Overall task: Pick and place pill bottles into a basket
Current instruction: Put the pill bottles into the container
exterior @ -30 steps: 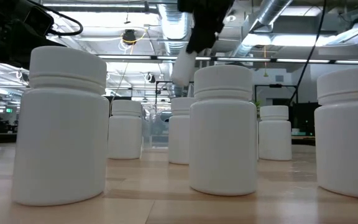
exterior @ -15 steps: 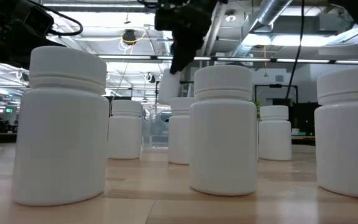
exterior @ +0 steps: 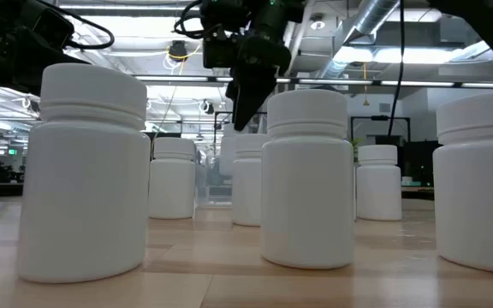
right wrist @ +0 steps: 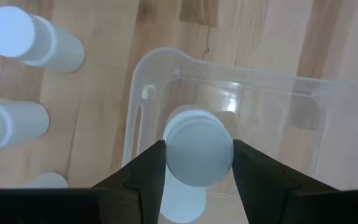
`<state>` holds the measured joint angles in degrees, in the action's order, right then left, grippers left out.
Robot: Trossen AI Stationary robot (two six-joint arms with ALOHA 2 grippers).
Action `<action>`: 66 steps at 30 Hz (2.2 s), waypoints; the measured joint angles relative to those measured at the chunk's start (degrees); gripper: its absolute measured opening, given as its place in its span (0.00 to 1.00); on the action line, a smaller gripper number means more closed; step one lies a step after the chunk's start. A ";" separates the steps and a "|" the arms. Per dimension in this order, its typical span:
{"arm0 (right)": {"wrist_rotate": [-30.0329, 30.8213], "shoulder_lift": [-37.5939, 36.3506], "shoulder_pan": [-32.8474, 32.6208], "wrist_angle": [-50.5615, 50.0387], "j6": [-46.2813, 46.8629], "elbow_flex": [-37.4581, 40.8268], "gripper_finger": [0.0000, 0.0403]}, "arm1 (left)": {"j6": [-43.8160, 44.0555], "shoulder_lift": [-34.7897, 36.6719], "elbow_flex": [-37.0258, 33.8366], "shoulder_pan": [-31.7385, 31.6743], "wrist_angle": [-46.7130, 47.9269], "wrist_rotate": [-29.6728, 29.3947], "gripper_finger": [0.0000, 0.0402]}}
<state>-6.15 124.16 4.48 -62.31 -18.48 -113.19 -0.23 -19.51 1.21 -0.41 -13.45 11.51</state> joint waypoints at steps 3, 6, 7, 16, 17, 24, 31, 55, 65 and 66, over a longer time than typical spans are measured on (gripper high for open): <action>-0.02 0.00 -0.38 -0.04 0.28 0.00 0.41 | 0.00 0.00 0.00 -0.01 0.02 0.00 0.53; 0.01 0.00 -0.90 0.00 -0.03 0.04 0.39 | 0.00 0.00 0.00 -0.02 0.02 0.00 0.53; 0.01 0.02 -1.09 0.32 -0.33 0.04 0.39 | 0.00 0.00 0.00 -0.01 0.02 0.00 0.53; -0.15 2.94 -1.46 0.69 -1.03 0.11 0.41 | 0.00 0.02 0.00 -0.02 0.12 -0.02 0.53; -0.10 3.35 -1.44 1.25 -1.05 0.11 0.41 | 0.00 0.00 0.00 0.00 0.24 -0.02 0.53; -0.04 3.67 -1.50 0.85 -1.56 0.11 0.40 | 0.00 0.00 0.00 0.00 0.43 -0.04 0.53; -0.02 3.67 -1.60 -0.46 -1.72 0.09 0.45 | 0.02 0.02 0.00 -0.02 0.44 -0.07 0.53; 0.09 3.67 -2.22 -0.22 -2.56 0.09 0.45 | 0.02 0.01 0.01 -0.01 0.46 -0.22 0.53; 0.24 3.65 -2.22 -0.68 -2.56 -0.23 0.50 | 0.02 0.01 0.00 -0.02 0.46 -0.19 0.53; 0.24 3.65 -2.19 -1.38 -2.56 -0.81 0.51 | 0.01 0.00 0.02 -0.01 0.46 -0.17 0.53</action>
<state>-5.91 127.81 2.29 -63.69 -21.04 -113.99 -0.22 -19.51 1.23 -0.42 -12.99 11.33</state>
